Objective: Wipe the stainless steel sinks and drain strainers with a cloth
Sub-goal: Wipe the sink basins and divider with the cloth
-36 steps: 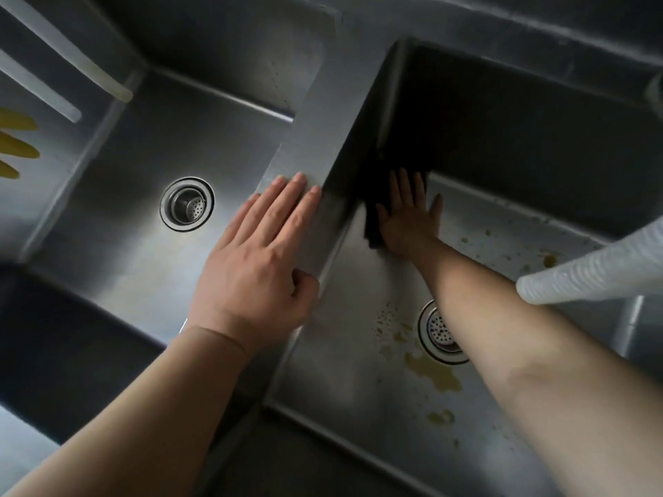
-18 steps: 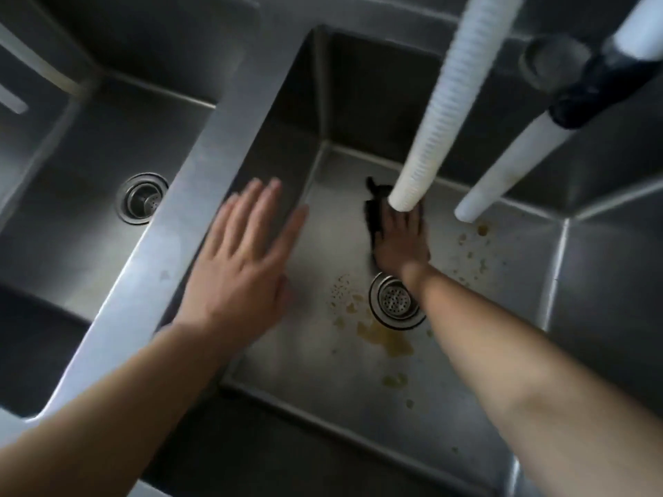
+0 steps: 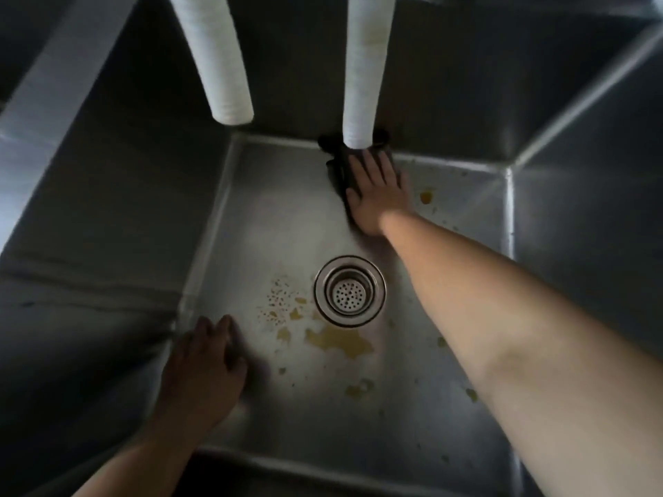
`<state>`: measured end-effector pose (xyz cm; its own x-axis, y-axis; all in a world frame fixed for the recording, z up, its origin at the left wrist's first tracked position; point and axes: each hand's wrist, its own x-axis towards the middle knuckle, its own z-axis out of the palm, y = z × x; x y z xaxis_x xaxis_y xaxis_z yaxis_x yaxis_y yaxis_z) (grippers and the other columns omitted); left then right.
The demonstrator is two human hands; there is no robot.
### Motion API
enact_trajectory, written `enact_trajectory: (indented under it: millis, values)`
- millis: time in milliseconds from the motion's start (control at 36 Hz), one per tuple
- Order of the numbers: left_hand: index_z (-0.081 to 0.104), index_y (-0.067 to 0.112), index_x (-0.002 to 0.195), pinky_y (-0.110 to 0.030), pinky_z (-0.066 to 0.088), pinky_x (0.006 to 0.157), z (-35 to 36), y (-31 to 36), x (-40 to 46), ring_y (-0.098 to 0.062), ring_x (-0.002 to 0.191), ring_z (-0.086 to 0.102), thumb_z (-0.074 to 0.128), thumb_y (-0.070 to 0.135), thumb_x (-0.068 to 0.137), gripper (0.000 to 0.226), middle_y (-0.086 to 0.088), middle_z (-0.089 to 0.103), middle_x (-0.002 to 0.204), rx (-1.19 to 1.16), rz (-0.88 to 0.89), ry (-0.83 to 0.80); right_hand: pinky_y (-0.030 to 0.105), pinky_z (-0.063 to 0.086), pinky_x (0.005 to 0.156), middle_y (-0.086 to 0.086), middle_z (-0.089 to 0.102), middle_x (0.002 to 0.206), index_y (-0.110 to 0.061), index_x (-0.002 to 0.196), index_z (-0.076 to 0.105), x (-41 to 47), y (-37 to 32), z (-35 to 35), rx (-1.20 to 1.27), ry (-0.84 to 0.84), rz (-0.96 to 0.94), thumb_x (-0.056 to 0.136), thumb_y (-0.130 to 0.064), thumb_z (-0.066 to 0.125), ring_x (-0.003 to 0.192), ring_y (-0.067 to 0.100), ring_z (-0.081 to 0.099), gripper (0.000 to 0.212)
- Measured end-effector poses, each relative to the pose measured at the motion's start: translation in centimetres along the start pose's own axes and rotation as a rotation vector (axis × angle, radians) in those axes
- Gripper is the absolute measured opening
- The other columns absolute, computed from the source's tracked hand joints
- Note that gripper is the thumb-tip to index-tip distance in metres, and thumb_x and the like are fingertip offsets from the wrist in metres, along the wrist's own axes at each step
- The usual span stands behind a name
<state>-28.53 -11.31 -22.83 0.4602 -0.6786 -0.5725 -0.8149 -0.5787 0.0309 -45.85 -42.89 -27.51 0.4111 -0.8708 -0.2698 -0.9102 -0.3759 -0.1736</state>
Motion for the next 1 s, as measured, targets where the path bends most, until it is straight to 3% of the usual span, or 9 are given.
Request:
enact_trajectory:
  millis: [111,278,417,583,778,1000]
  values:
    - [-0.006,0.026,0.156,-0.044,0.019,0.120,0.6,0.3,-0.2,-0.029,0.151,0.010,0.044,0.051,0.094,0.084,-0.008,-0.003,0.165,0.062,-0.008,-0.077,0.048,-0.003,0.120,-0.008,-0.012,0.166,-0.032,0.158,-0.004,-2.1,3.6,-0.1,0.030,0.041,0.181,0.101,-0.048,0.019,0.153,0.019,-0.013,0.063]
    - [0.002,0.021,0.157,-0.042,0.026,0.118,0.1,0.9,-0.6,-0.032,0.149,0.013,0.051,0.046,0.092,0.085,-0.010,0.000,0.164,0.015,-0.012,-0.085,0.045,-0.001,0.124,-0.005,-0.015,0.166,-0.027,0.158,-0.007,-6.1,11.3,-1.0,0.056,0.033,0.535,0.103,-0.049,0.017,0.152,0.020,-0.016,0.064]
    - [0.001,0.013,0.156,-0.044,0.024,0.118,0.1,2.0,-0.7,-0.041,0.146,0.014,0.050,0.036,0.096,0.081,-0.017,0.001,0.160,-0.045,-0.035,-0.108,0.041,-0.003,0.124,0.002,-0.011,0.167,-0.019,0.158,-0.007,-6.8,11.1,-1.2,-0.108,0.034,0.534,0.104,-0.044,0.014,0.153,0.022,-0.011,0.064]
    - [0.004,0.014,0.155,-0.050,0.024,0.117,-0.2,2.3,-0.7,-0.044,0.145,0.011,0.051,0.022,0.093,0.078,-0.018,0.001,0.160,-0.145,-0.061,-0.137,0.041,-0.001,0.124,0.003,-0.009,0.167,-0.018,0.158,-0.006,-12.6,9.4,0.9,-0.069,0.056,0.462,0.103,-0.042,0.020,0.153,0.022,-0.011,0.066]
    - [0.000,0.009,0.155,-0.050,0.019,0.119,-0.5,2.7,-0.7,-0.044,0.148,0.002,0.049,0.029,0.093,0.082,-0.022,-0.003,0.161,-0.174,-0.076,-0.157,0.041,-0.003,0.124,0.004,-0.014,0.166,-0.019,0.157,-0.013,-23.9,7.0,5.0,-0.078,0.006,0.458,0.101,-0.045,0.015,0.152,0.022,-0.015,0.067]
    - [-0.003,0.014,0.156,-0.051,0.019,0.120,-0.5,2.5,-0.3,-0.043,0.148,-0.001,0.049,0.025,0.092,0.083,-0.017,-0.009,0.162,-0.174,-0.085,-0.187,0.042,0.001,0.123,0.004,-0.003,0.167,-0.020,0.159,0.001,-18.5,8.4,3.6,-0.020,0.092,0.508,0.102,-0.044,0.025,0.154,0.022,-0.006,0.067]
